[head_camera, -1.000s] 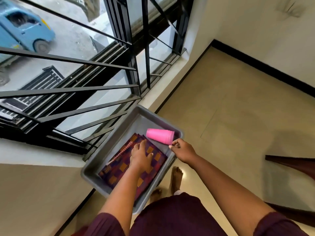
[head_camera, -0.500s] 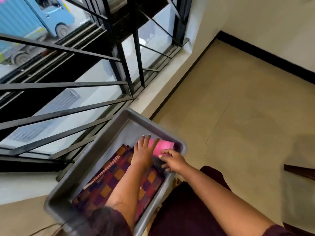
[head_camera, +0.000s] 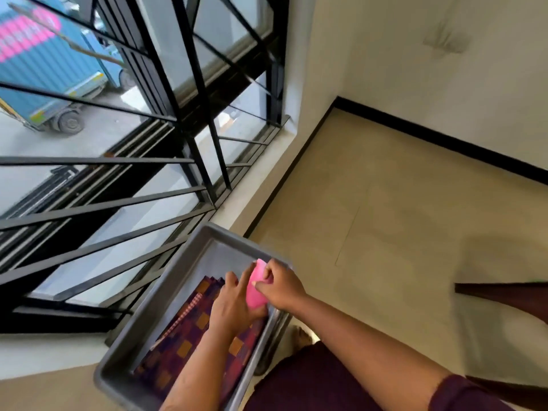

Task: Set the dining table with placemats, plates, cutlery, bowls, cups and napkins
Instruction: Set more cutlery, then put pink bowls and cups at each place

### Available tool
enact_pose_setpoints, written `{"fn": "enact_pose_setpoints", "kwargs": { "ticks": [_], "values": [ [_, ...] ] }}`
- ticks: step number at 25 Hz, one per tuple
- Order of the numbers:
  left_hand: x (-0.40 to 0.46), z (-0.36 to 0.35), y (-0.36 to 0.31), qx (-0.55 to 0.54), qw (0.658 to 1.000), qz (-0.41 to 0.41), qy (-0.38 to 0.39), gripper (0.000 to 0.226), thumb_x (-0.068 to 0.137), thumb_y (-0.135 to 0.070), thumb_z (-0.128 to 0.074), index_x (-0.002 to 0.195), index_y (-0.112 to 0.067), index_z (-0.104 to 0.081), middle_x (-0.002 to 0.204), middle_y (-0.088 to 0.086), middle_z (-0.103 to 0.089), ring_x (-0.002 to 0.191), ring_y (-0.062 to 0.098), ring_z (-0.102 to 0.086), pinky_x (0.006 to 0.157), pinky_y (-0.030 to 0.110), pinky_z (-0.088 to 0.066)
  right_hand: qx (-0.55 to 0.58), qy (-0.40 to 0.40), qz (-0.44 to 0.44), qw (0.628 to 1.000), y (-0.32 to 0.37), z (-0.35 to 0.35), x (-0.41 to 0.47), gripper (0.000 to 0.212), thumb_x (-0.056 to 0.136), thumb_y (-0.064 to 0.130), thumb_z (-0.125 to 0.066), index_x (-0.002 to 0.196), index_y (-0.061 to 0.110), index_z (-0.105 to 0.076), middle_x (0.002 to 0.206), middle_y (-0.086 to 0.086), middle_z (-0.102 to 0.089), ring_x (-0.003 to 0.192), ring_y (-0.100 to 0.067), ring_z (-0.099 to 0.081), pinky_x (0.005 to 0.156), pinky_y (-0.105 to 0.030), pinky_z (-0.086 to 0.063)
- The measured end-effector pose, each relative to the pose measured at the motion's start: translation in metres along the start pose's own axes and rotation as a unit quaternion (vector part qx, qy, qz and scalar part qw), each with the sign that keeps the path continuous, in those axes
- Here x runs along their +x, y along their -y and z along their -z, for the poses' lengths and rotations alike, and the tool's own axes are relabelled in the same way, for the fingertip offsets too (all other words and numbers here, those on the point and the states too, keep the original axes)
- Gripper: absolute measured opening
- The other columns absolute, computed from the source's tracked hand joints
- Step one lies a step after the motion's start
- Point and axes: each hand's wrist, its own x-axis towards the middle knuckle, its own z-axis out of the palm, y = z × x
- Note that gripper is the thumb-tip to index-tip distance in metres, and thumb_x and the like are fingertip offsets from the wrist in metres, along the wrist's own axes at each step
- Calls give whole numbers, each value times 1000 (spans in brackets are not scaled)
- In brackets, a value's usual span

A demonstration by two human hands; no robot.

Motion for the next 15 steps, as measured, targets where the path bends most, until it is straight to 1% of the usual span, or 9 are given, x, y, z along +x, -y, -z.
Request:
{"fn": "enact_pose_setpoints", "kwargs": {
  "ticks": [2,4,6,7,8,9,10,12,15],
  "values": [
    [-17,32,-27,-11,999,-39,-17,103,69,-66,-61,151,-40,-3,129,-2,-35,91,16,-55,66,29,-53,7,-53,6,999,23,24,-25,23,85,31,-64,89,23,-43,98,-3,-60,85,-21,-58,62,-24,-41],
    [-25,60,-50,-2,996,-93,-13,105,71,-66,-63,151,-42,-1,142,-1,-37,108,22,-57,77,34,-54,44,-109,-19,993,35,47,-45,25,88,33,-61,96,22,-40,98,-5,-61,85,-25,-58,64,-28,-38],
    [-35,80,-77,25,989,-148,0,105,69,-67,-66,150,-42,-4,143,0,-42,116,25,-57,86,39,-53,98,-168,-52,979,33,68,-72,26,91,35,-61,102,19,-44,95,-3,-61,87,-26,-60,65,-27,-37],
    [-40,87,-90,33,985,-171,8,104,68,-67,-67,149,-42,-7,141,0,-46,114,25,-58,88,41,-53,109,-191,-62,974,30,78,-84,24,91,37,-61,99,18,-49,92,-3,-62,88,-26,-61,65,-28,-37],
    [-42,89,-104,34,980,-195,15,101,67,-65,-68,147,-40,-10,137,0,-49,111,25,-59,87,41,-53,109,-210,-71,969,24,88,-95,24,92,40,-60,88,17,-52,84,-2,-62,86,-26,-60,64,-28,-36],
    [-44,89,-120,32,975,-219,26,99,66,-62,-68,144,-38,-12,132,1,-52,107,24,-60,86,41,-54,113,-231,-84,963,15,98,-107,31,92,42,-59,75,18,-50,75,0,-58,80,-26,-58,62,-29,-33],
    [-46,86,-137,29,968,-247,40,97,66,-60,-69,142,-36,-14,129,1,-53,105,24,-60,86,41,-54,122,-255,-98,954,3,106,-119,39,92,45,-58,68,17,-46,70,0,-55,76,-25,-55,60,-30,-31],
    [-50,72,-171,14,952,-297,77,97,64,-53,-74,140,-33,-17,127,1,-49,103,26,-59,85,41,-54,174,-304,-117,929,-25,119,-144,38,91,46,-58,71,14,-52,75,-4,-60,76,-26,-56,60,-31,-34],
    [-61,41,-220,-2,925,-354,135,96,58,-43,-78,137,-33,-23,119,2,-43,99,32,-57,81,44,-54,260,-371,-149,879,-75,128,-186,27,90,38,-61,79,13,-61,83,-5,-65,81,-25,-59,66,-32,-41]
  ]
}}
